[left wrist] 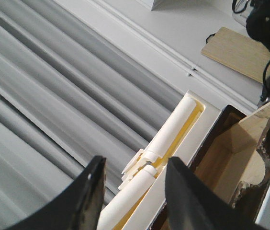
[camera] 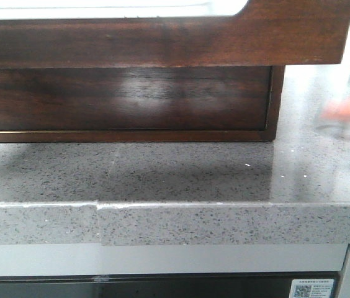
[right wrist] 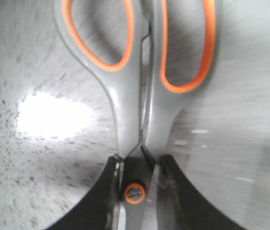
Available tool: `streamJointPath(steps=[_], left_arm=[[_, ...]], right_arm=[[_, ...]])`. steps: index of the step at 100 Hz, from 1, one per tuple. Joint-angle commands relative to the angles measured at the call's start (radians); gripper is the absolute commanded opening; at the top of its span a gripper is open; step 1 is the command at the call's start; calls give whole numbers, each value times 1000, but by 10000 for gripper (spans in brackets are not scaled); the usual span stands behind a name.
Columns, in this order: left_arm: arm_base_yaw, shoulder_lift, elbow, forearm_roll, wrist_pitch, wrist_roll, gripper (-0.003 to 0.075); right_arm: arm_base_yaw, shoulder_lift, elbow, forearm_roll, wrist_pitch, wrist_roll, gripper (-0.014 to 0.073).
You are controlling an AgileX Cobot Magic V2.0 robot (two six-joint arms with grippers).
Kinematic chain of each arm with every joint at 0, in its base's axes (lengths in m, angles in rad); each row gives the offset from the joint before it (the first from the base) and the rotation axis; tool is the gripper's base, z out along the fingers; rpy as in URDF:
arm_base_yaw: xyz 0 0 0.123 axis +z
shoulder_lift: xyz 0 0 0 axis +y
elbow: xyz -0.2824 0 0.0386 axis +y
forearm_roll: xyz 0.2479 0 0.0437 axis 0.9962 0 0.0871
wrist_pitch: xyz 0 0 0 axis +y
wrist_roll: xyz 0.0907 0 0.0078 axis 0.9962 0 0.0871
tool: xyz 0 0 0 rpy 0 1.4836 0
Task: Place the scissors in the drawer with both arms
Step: 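Carry the scissors over the open drawer and release them inside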
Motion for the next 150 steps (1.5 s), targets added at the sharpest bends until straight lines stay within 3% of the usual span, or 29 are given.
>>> streamJointPath(steps=[1,32,41,52,63,100,127,136,150], left_arm=[[-9,12,-29,-29,-21,-9,281],[-9,12,-29,-29,-21,-9,281],[-9,12,-29,-29,-21,-9,281],[-9,12,-29,-29,-21,-9,281],[-9,12,-29,-29,-21,-9,281],[-9,12,-21,-33,-21,-9,281],[-9,12,-21,-33,-21,-9,281],[-9,12,-21,-34,-21,-9,281],[-9,12,-21,-36,-21,-9,281]], right_arm=[[-8,-102,-24,-47,-46,14,-69],[-6,-328,-89,-17,-112,-5,-69],[-6,-367,-150,51,-133,-119,-69],[17,-383,-231,217,-137,-361,-69],[85,-378,-309,311,-132,-493,-69],[414,-221,-388,310,-218,-683,-69],[521,-98,-388,244,-249,-767,-64],[521,-81,-388,235,-249,-767,41],[521,-63,-388,230,-268,-767,394]])
